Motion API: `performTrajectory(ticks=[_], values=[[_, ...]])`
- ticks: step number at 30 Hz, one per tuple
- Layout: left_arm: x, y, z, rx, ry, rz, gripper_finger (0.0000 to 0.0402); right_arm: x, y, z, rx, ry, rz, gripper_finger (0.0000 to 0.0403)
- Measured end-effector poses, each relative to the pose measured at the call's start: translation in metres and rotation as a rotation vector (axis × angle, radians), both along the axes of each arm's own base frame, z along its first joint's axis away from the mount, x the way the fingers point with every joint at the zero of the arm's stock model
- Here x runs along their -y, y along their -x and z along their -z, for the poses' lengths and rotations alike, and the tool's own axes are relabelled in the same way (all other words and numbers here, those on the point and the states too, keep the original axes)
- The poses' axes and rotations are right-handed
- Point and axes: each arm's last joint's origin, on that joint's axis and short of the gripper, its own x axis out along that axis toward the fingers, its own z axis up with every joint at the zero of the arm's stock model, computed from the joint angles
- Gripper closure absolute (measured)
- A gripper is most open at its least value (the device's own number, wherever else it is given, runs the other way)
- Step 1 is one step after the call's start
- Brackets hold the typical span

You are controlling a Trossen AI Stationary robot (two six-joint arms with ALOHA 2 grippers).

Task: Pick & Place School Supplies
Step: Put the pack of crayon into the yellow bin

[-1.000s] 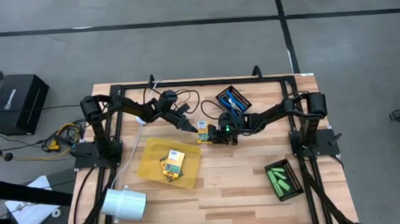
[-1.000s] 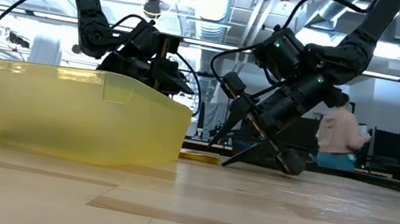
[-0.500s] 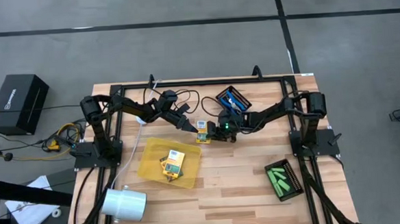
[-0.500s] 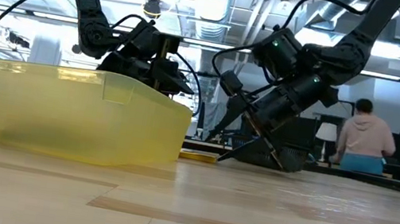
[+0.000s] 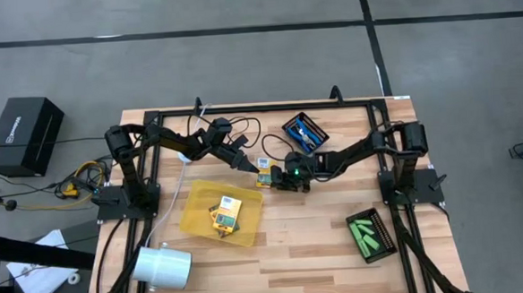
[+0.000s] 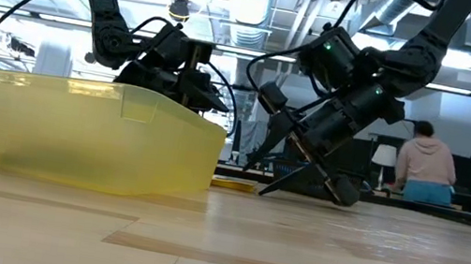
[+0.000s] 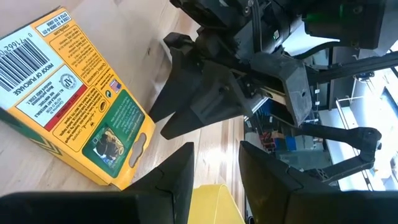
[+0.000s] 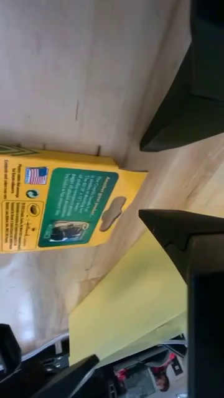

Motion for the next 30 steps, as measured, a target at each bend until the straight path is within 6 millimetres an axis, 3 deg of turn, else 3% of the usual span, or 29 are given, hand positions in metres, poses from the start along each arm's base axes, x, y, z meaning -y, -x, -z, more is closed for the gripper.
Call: performTrajectory(ticks=[24,30], values=[[0.000,0.000,0.000,0.002,-0.005,-0.007,0.0280,-0.001,-0.004,-0.003,0.046,0.017,0.051,0.0248],[0.000,0.000,0.000,0.002,-0.005,-0.007,0.0280,-0.008,-0.023,0.010,0.105,-0.010,0.054,0.0244]])
